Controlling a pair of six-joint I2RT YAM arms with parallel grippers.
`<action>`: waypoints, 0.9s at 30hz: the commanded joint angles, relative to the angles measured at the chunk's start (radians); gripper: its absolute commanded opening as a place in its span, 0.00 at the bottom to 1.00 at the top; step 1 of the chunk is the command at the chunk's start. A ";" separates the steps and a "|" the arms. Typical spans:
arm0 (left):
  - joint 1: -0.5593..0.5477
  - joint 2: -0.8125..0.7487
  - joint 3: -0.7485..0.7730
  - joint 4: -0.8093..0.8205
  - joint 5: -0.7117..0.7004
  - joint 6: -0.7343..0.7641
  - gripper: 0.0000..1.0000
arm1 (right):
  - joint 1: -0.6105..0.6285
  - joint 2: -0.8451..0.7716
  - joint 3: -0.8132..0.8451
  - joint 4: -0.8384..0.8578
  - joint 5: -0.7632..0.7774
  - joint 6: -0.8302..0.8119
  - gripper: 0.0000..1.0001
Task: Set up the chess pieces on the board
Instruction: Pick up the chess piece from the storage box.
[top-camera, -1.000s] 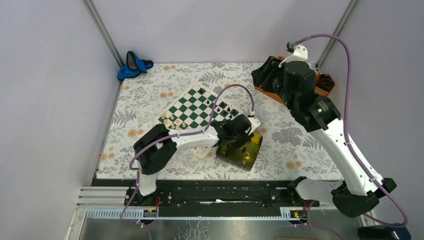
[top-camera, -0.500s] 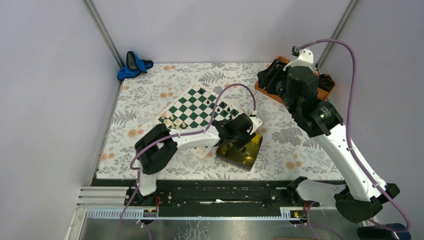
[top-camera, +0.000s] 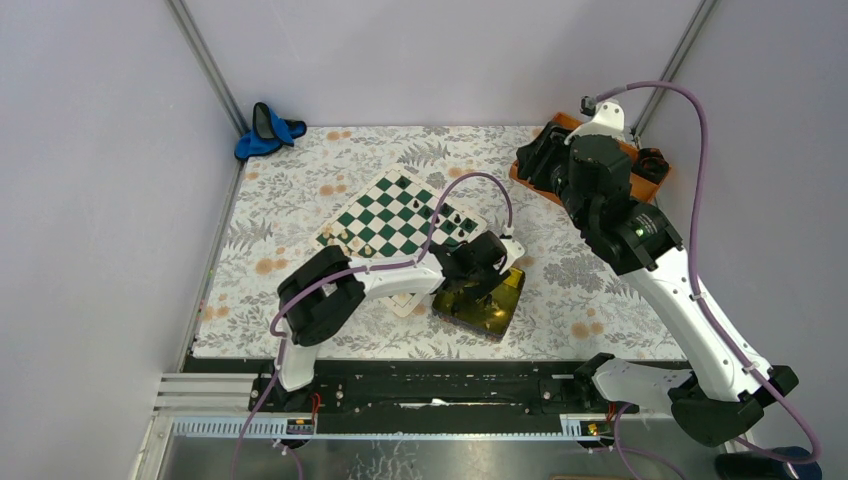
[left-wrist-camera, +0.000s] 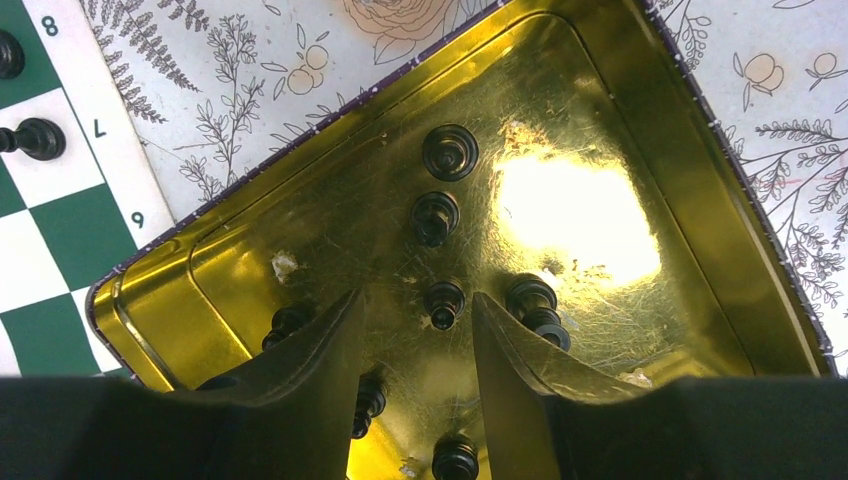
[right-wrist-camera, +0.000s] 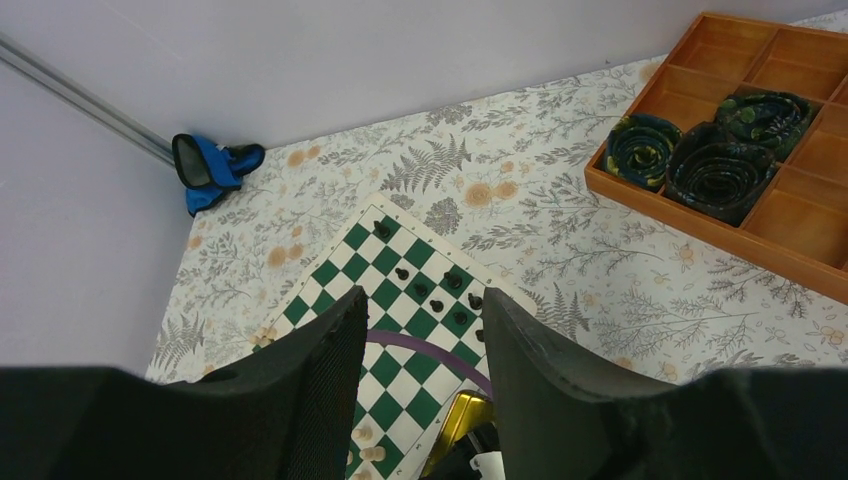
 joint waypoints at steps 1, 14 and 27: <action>-0.010 0.018 0.028 0.012 0.012 -0.011 0.50 | -0.009 -0.025 -0.006 0.057 0.043 -0.014 0.53; -0.011 0.033 0.040 0.012 0.029 -0.007 0.37 | -0.017 -0.023 -0.020 0.064 0.033 -0.013 0.52; -0.011 0.035 0.045 0.003 0.040 -0.001 0.21 | -0.024 -0.016 -0.025 0.068 0.029 -0.011 0.52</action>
